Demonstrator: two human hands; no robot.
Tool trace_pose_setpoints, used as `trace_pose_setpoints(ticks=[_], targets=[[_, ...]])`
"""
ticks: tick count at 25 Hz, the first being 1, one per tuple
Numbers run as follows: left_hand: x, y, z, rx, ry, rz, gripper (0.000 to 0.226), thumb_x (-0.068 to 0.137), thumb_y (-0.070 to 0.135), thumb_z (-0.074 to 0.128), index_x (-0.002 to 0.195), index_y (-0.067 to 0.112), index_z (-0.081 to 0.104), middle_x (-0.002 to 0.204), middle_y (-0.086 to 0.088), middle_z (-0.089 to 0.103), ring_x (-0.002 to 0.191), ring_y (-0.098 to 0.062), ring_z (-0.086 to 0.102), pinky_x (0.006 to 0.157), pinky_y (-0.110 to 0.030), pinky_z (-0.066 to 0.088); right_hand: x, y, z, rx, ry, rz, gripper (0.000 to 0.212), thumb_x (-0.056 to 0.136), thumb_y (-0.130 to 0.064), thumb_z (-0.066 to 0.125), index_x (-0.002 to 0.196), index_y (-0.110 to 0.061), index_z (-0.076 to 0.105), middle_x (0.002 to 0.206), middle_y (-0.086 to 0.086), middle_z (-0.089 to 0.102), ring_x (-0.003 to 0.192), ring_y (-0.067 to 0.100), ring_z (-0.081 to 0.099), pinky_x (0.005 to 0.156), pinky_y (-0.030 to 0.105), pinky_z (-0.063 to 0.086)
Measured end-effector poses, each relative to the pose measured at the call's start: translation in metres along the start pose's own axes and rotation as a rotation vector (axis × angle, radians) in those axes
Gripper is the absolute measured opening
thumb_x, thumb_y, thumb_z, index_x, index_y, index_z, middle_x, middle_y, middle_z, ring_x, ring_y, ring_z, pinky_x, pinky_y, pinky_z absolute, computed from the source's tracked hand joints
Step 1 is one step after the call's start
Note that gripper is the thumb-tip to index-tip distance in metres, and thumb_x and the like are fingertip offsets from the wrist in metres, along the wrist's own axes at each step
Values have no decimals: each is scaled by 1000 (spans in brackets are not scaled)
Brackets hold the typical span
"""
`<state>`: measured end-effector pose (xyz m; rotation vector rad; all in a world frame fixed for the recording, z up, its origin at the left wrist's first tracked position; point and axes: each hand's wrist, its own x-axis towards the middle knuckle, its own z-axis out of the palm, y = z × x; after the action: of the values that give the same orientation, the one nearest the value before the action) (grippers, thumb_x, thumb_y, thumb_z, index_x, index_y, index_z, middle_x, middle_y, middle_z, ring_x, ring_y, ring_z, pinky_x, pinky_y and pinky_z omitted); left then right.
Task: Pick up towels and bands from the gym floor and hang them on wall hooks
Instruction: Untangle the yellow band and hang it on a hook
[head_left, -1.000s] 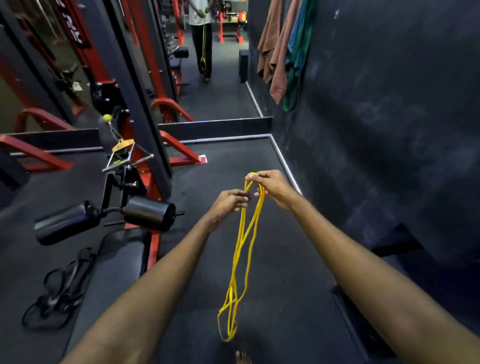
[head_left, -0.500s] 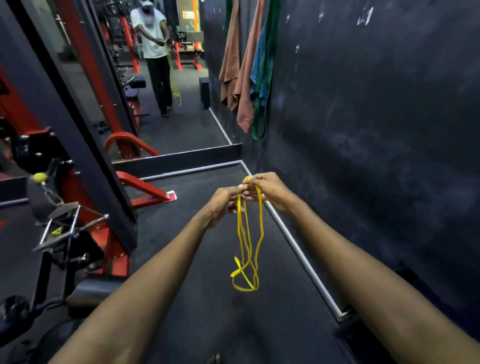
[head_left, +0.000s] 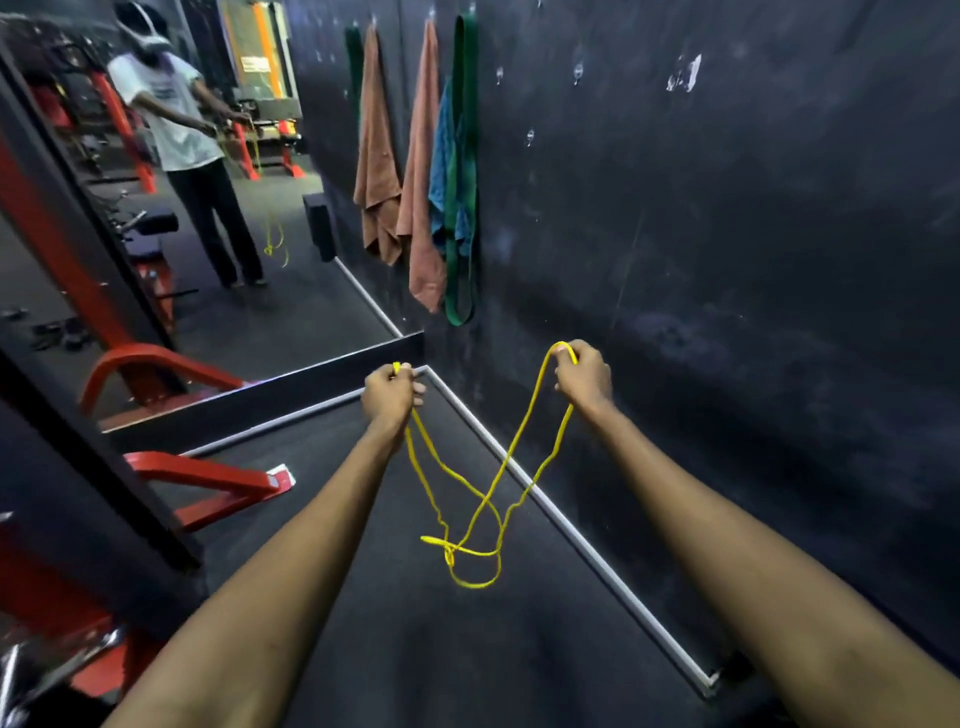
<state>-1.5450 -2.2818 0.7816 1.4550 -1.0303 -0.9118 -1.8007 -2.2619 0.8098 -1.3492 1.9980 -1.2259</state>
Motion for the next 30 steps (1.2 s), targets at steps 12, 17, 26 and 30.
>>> trace_pose_setpoints(ticks=[12,17,26,30], targets=[[218,35,114,59,-525,-48,22,96,19,54,112,12,68,70,-8,56,39,-7,31,38,-15,20,229,-64,92,-77,-270,-282,20,88,-40,64,84,-22,71,66,-6,61,60,9,54,61,29,48],[315,53,145,107,-692,3,47,96,14,56,133,41,46,83,-5,69,34,-7,30,35,-12,20,300,-82,122,-163,-273,-337,15,94,-35,62,94,-24,71,74,-4,62,70,7,51,66,23,40],[464,93,196,-16,-964,185,23,94,12,62,103,-8,68,61,3,71,51,4,60,58,-8,45,398,-117,198,152,-335,-111,16,93,-26,68,98,-12,62,73,0,62,51,11,54,45,23,42],[524,99,228,-20,-1131,93,27,89,18,69,98,-7,69,79,-11,74,62,-15,68,56,-23,53,425,-93,255,345,-612,138,27,98,-26,59,124,-19,61,116,3,69,70,11,63,54,19,49]])
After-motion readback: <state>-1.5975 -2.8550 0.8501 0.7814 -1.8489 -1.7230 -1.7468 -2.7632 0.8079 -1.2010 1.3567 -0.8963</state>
